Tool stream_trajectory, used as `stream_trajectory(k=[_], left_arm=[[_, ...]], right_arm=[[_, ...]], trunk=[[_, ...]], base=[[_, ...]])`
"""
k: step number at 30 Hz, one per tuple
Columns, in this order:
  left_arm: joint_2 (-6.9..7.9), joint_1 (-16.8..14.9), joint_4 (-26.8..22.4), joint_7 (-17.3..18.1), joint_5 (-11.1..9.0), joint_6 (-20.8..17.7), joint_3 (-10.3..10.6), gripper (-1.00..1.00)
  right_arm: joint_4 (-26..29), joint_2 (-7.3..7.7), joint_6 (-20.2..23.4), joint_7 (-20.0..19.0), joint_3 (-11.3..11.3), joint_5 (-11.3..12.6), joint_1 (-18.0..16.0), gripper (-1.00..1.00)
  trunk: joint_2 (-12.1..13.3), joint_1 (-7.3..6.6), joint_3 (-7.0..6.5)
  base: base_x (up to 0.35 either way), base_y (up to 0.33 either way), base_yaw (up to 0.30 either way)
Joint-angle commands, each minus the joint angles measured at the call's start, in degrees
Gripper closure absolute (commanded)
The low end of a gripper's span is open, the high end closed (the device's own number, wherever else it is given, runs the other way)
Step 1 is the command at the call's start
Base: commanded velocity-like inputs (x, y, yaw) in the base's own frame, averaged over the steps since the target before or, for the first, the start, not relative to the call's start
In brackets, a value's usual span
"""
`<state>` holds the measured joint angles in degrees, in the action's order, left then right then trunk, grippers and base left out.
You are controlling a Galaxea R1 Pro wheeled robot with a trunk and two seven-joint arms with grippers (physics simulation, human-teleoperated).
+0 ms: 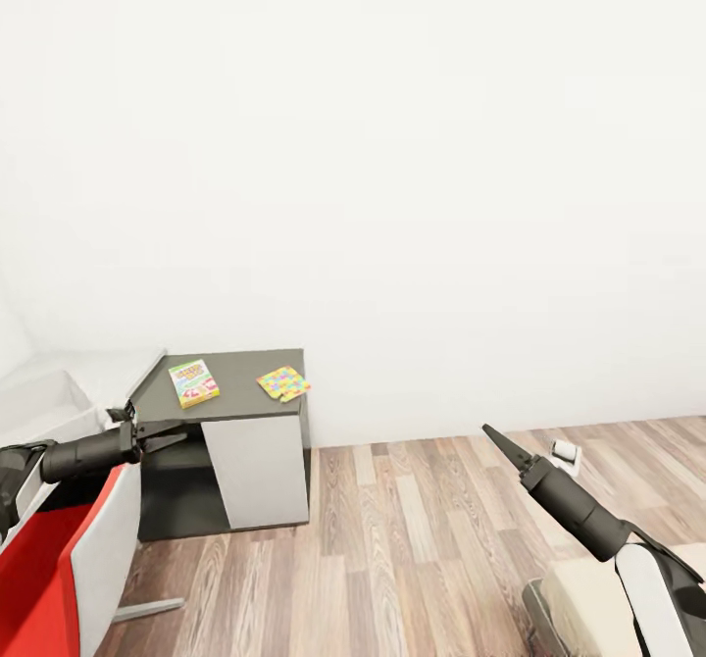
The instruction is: Put all the toys in the child's room - the three board games (two on the bed and one on the table), the two jigsaw puzzles on the table, and the tennis ball on the table - inside the toy box on the table in the child's room.
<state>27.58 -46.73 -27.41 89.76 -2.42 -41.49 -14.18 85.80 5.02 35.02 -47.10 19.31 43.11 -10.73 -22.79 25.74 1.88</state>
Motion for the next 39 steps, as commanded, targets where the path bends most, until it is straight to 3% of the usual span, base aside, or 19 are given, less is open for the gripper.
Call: stream_trajectory(k=[1, 39], left_arm=[[0.02, -0.03, -0.02, 0.24, 0.05, -0.61, -0.01, -1.0], [-0.07, -0.03, -0.02, 0.24, 0.12, -0.59, -0.04, -1.0]], right_arm=[[-0.01, 0.0, 0.4, -0.03, 0.03, 0.3, -0.07, -1.0], [-0.8, 0.06, 0.4, -0.09, 0.48, 0.41, -0.08, -1.0]], trunk=[[-0.13, 0.04, 0.09], [-0.13, 0.04, -1.62]], base=[[0.0, 0.0, -0.257], [0.0, 0.0, -0.257]])
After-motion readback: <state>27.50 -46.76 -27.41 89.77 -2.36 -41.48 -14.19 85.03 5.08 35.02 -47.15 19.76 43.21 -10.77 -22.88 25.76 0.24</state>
